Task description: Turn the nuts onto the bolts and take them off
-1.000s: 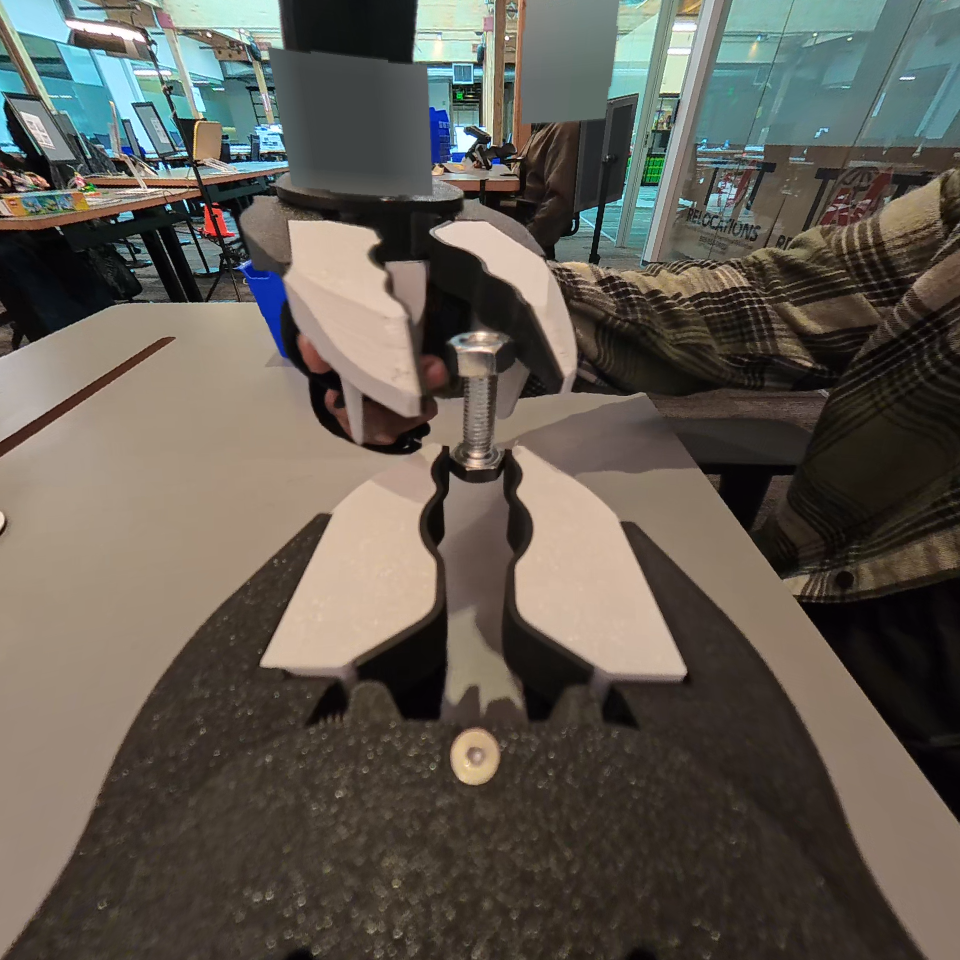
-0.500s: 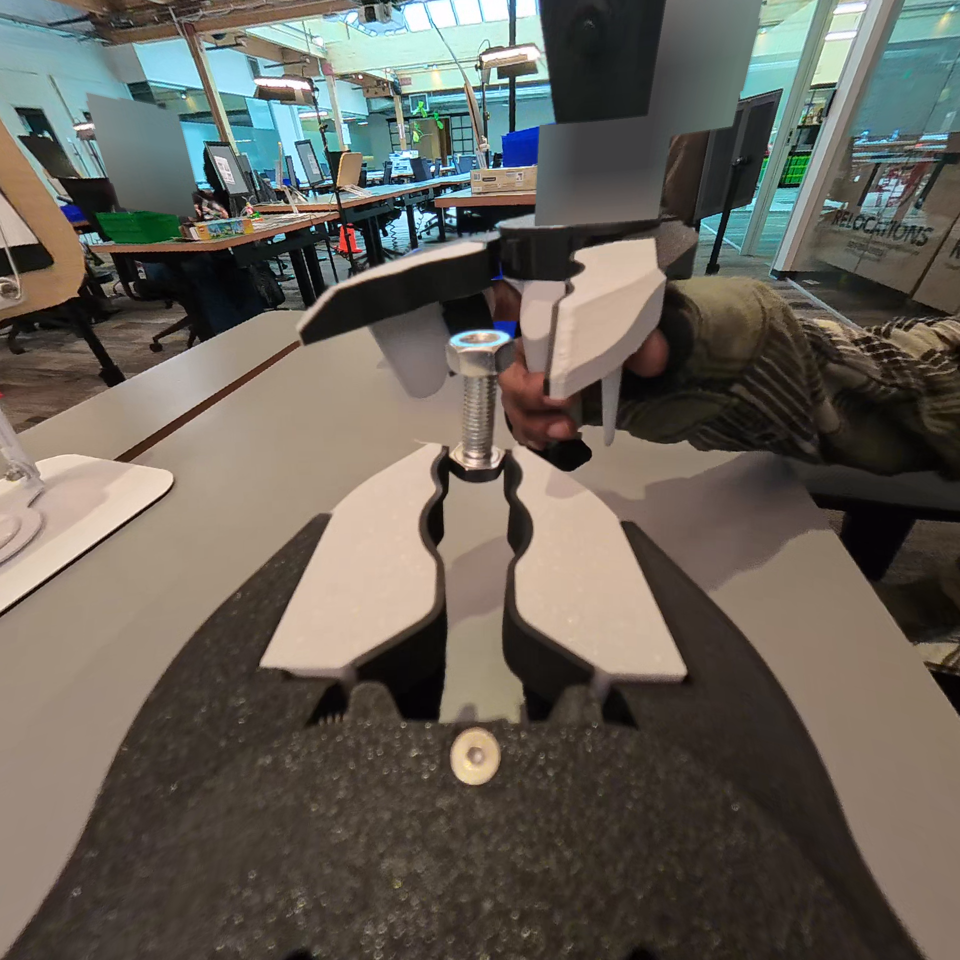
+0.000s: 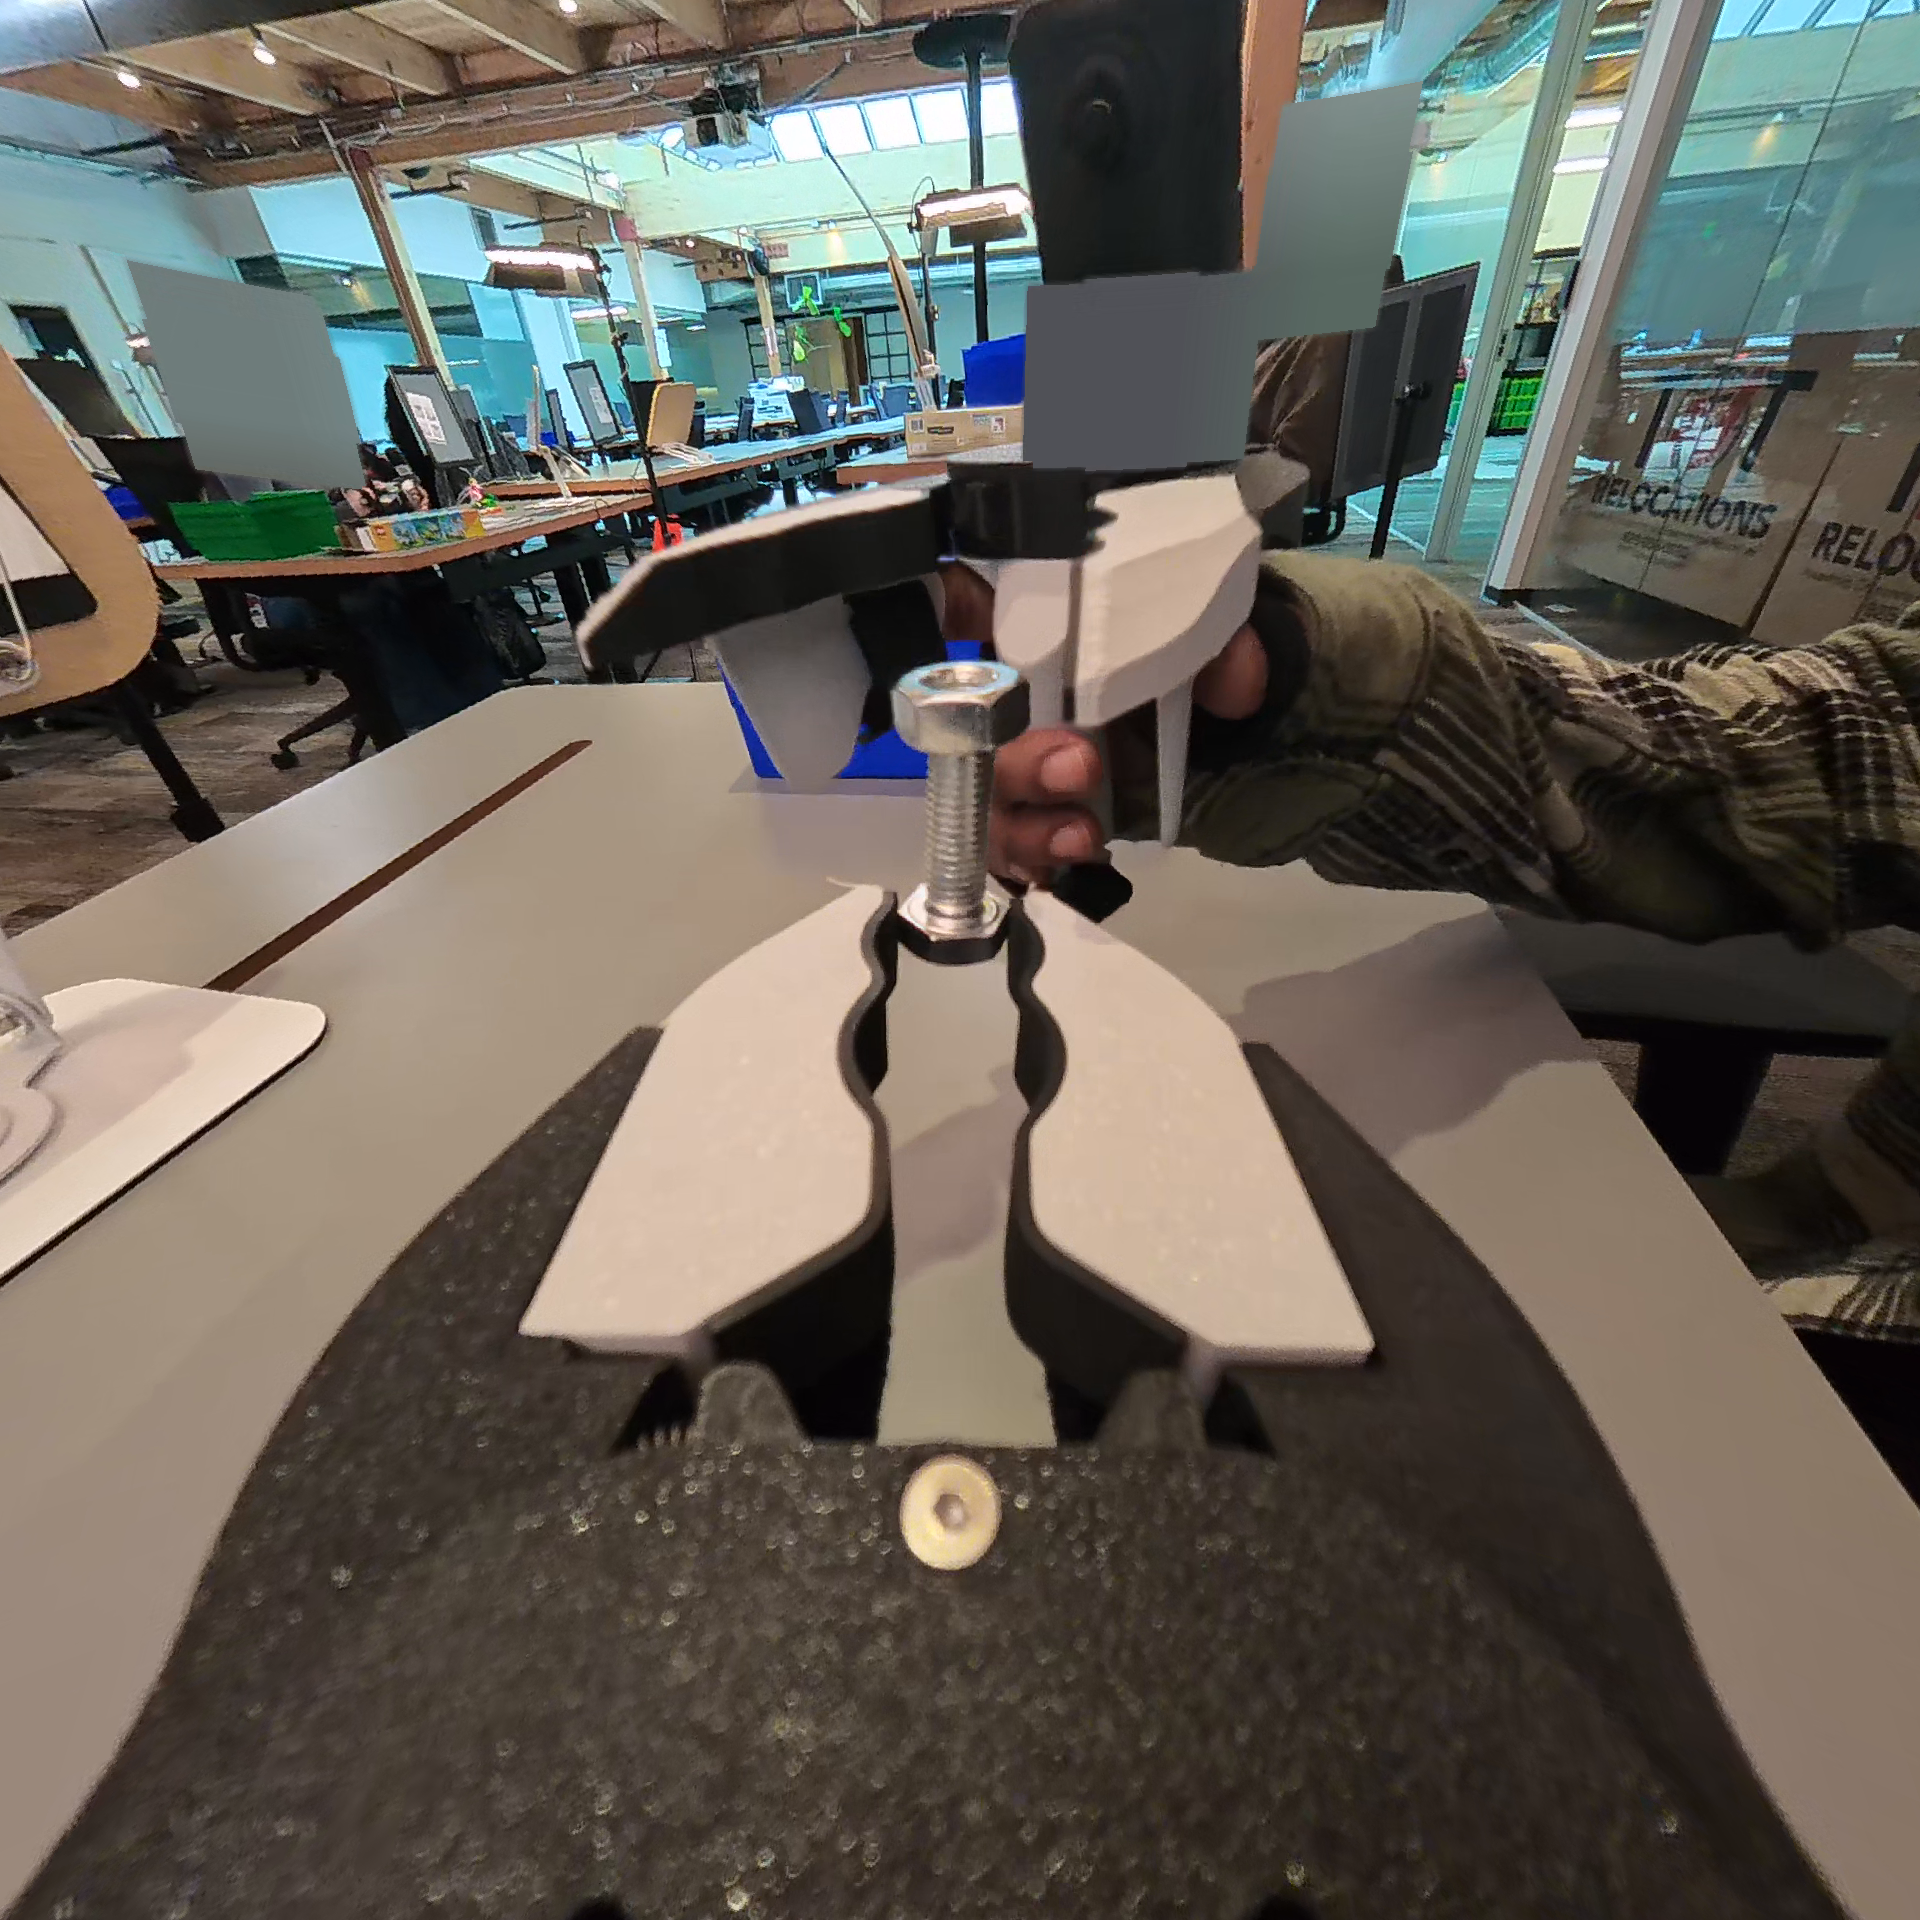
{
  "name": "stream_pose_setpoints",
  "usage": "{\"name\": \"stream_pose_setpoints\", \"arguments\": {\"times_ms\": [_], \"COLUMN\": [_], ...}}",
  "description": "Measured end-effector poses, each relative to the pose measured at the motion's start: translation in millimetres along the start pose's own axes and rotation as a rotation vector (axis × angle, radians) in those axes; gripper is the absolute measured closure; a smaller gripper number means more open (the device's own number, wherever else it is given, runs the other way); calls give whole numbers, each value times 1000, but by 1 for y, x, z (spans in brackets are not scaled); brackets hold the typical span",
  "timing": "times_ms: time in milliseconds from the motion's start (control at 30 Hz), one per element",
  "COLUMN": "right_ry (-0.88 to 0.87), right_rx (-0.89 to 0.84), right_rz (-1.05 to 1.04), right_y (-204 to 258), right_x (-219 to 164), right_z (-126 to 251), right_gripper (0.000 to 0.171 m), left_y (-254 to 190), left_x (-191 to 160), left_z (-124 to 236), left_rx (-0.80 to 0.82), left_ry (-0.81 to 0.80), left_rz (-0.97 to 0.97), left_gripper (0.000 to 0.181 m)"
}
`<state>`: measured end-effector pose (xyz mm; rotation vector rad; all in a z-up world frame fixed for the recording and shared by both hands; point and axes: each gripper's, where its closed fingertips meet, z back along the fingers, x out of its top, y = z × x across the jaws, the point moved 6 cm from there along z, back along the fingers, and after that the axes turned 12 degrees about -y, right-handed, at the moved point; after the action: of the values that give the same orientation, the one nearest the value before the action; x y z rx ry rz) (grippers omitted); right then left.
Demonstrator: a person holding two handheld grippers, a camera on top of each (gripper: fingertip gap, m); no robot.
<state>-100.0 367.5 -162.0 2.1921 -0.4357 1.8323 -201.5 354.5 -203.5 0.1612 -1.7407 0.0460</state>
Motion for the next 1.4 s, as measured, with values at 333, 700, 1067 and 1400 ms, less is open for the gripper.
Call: {"name": "stream_pose_setpoints", "arguments": {"times_ms": [333,700,1067,1400], "right_ry": [6,-11,-5,8], "right_rx": [34,46,80,78], "right_rz": [31,36,66,77], "right_y": [-2,-3,0,-3], "right_x": [4,9,11,11], "right_z": [4,7,6,6], "right_gripper": [81,82,84,87], "left_y": [-2,-3,-4,-4], "left_x": [2,2,4,5], "left_z": [0,0,0,0], "left_rx": [-19,-20,-25,-29], "left_ry": [-13,-15,-27,-29], "left_rz": [-8,-10,-11,-14], "left_gripper": [162,162,162,162]}}
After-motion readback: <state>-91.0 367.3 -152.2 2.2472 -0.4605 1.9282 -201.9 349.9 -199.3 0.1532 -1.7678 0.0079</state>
